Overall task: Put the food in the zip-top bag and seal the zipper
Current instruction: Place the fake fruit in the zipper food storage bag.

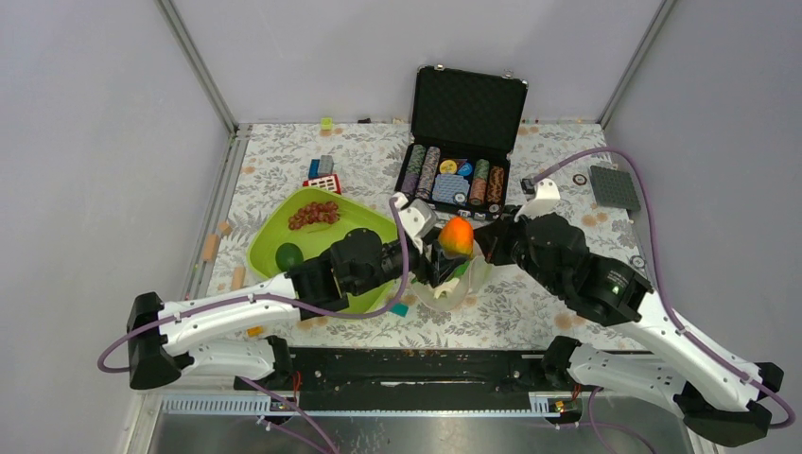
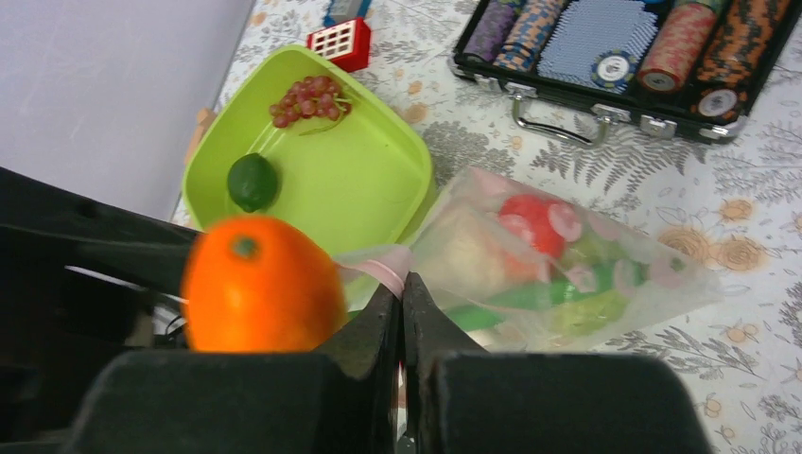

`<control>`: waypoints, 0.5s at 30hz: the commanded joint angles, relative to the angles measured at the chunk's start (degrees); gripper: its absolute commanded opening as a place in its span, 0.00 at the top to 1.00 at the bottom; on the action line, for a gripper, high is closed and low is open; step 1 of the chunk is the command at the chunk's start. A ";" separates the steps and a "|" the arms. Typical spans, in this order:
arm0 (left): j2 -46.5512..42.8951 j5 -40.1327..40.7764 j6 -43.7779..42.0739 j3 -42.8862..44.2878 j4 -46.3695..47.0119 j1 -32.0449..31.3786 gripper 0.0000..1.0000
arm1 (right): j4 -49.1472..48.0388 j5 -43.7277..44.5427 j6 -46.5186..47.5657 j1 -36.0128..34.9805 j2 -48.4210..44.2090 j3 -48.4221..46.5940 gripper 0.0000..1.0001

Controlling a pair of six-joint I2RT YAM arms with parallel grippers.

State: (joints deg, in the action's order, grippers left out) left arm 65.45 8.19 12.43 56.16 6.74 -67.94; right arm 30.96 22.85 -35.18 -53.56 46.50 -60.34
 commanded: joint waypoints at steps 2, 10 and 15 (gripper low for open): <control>-4.00 -7.81 -11.10 -4.27 3.50 -0.66 1.00 | 0.78 -5.49 2.35 0.39 1.41 -7.00 1.00; -2.23 -2.87 -15.13 -4.17 -3.76 -1.14 0.92 | 2.89 -10.10 4.14 0.40 3.04 -10.48 1.00; 0.64 -0.09 -14.43 -3.02 -7.76 -1.23 0.88 | 4.42 -11.30 5.82 0.39 2.84 -11.89 1.00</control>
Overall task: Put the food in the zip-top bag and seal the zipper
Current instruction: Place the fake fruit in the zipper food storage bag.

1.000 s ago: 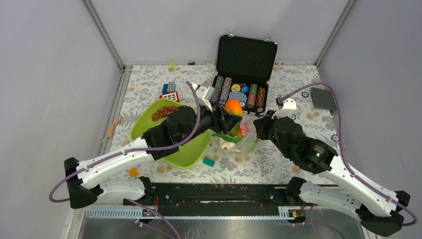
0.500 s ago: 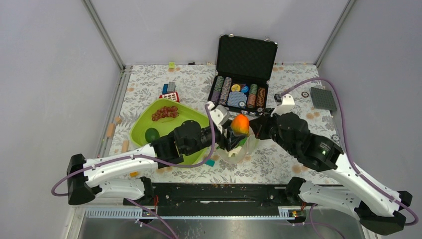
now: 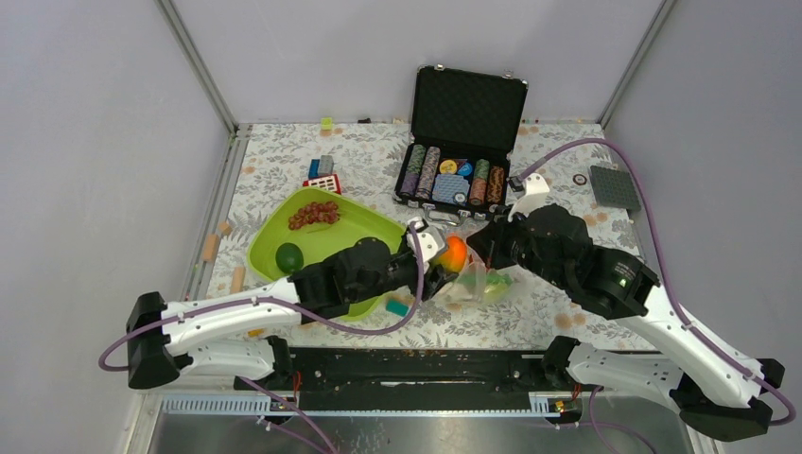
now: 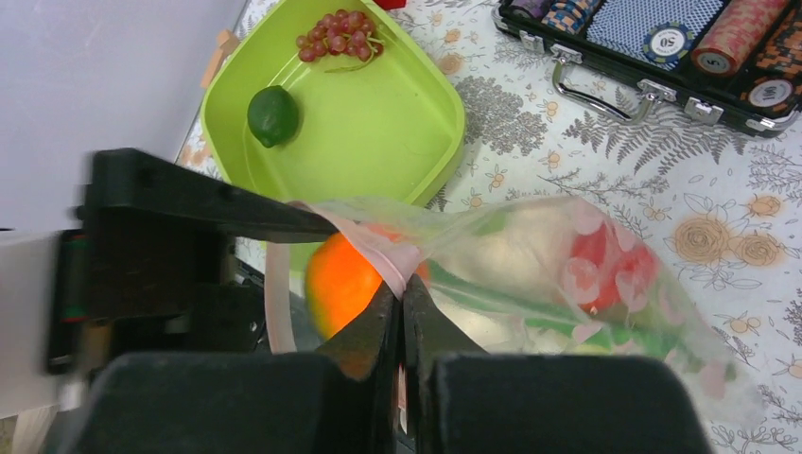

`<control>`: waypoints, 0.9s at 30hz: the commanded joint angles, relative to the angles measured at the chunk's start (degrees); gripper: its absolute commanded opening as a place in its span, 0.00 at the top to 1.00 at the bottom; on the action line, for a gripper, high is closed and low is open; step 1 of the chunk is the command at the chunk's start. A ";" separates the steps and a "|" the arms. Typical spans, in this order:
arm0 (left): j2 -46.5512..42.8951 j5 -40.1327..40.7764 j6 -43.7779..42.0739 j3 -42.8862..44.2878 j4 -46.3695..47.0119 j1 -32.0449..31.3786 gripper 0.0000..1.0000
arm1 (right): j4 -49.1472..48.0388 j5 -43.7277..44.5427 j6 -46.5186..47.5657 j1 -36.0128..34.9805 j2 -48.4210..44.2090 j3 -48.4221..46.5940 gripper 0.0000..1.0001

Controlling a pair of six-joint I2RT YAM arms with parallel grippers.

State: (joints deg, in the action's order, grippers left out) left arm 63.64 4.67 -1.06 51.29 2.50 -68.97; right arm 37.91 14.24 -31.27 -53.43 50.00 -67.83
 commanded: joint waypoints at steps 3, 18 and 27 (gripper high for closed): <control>3.72 2.46 -1.11 2.69 -5.48 -0.27 0.81 | -1.45 -3.16 2.43 0.26 -0.81 -5.18 1.00; -4.86 0.54 5.52 3.59 -5.82 -0.46 0.01 | 2.15 3.15 3.05 0.33 -1.37 -3.36 1.00; -13.44 5.26 14.86 3.22 -8.84 -0.46 0.01 | 2.85 7.55 3.20 1.53 -1.15 -2.13 1.00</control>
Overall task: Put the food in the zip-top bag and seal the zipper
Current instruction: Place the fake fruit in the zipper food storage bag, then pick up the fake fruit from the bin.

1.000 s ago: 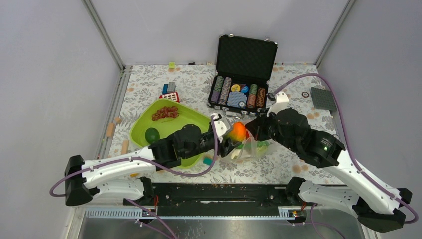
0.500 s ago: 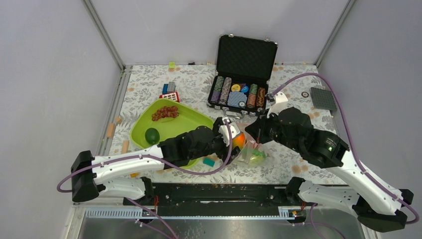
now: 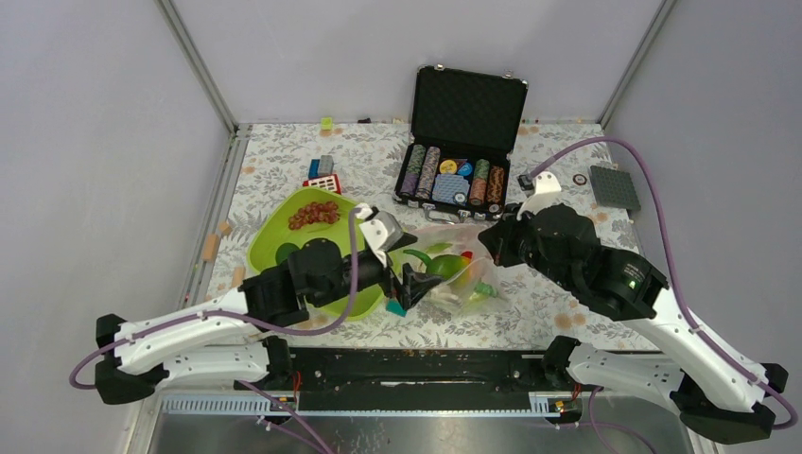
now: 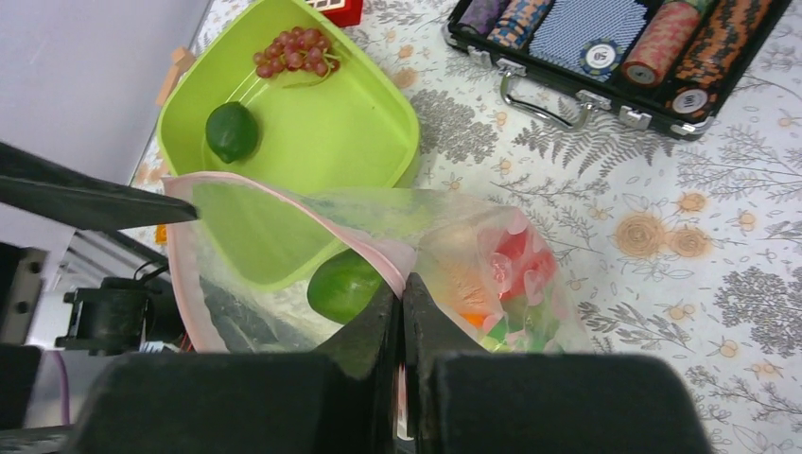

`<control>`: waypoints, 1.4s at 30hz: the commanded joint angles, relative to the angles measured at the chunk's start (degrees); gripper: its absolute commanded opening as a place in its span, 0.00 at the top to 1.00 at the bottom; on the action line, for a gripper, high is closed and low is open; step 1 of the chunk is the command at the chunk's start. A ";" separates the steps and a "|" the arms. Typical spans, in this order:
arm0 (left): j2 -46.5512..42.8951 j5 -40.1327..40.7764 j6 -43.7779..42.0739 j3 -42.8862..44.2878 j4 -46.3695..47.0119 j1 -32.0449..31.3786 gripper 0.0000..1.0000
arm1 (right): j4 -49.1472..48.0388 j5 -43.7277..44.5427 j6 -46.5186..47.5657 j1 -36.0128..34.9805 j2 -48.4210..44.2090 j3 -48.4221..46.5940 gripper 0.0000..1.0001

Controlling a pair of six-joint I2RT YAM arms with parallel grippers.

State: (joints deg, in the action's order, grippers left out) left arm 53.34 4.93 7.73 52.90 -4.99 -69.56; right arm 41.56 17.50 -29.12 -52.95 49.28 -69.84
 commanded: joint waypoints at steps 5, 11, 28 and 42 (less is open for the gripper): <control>-6.87 16.54 10.96 0.63 -5.69 0.21 0.01 | 1.02 7.47 1.47 1.94 -0.24 -1.17 1.00; -7.47 34.20 25.88 1.10 -19.92 6.17 0.01 | -0.48 10.46 2.62 2.08 -1.00 0.38 1.00; 6.25 12.01 40.16 -1.98 -34.20 55.17 0.01 | -8.22 9.33 7.57 2.06 -2.61 5.86 1.00; 15.54 14.43 37.51 -7.34 -27.17 65.72 0.01 | -8.75 9.57 8.06 2.06 -3.77 6.74 1.00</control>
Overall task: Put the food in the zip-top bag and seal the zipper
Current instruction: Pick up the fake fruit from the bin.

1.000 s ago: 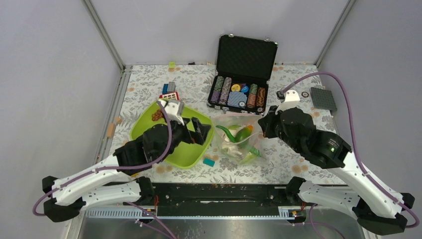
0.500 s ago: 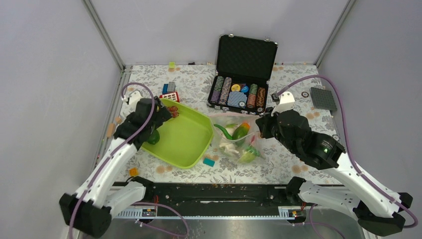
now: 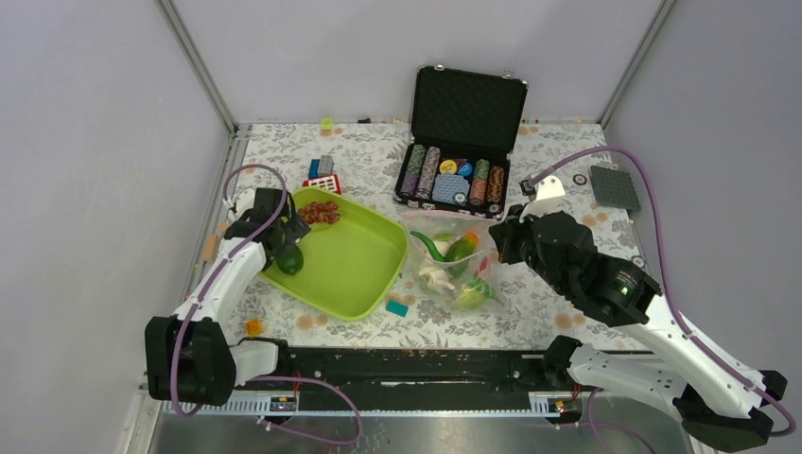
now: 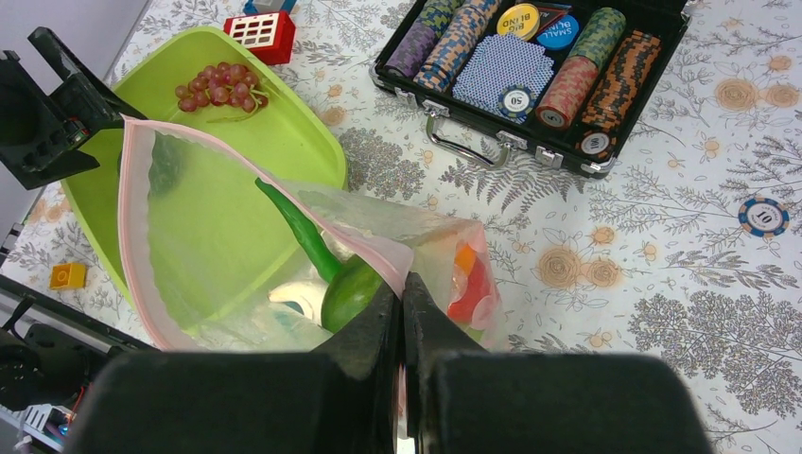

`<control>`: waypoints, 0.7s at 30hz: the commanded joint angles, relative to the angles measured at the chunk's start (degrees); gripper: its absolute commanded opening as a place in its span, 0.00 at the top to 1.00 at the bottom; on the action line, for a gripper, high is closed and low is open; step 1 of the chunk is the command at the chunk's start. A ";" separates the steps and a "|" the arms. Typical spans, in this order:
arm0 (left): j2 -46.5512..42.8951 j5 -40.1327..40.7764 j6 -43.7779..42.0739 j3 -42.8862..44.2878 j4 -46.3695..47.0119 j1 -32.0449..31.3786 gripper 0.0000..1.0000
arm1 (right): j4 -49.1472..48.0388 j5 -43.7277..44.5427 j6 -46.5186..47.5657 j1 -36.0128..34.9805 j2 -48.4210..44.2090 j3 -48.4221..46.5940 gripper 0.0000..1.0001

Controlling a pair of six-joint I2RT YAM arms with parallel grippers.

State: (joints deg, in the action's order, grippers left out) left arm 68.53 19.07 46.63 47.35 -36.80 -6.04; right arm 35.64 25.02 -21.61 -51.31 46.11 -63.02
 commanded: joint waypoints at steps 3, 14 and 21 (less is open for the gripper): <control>1.62 -2.62 -2.81 -3.33 8.80 2.53 0.07 | -2.78 1.94 0.26 0.43 -0.21 -0.07 1.00; 7.67 -3.86 -3.24 -3.40 11.12 2.53 0.19 | -1.71 0.55 0.13 0.42 0.21 -0.51 1.00; 9.83 -6.17 -3.48 -5.02 14.12 2.53 0.20 | 0.21 0.62 0.52 0.42 0.28 0.24 1.00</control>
State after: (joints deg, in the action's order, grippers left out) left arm 76.86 15.16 43.57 43.00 -26.48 -3.68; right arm 35.68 24.80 -21.63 -51.31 46.39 -63.02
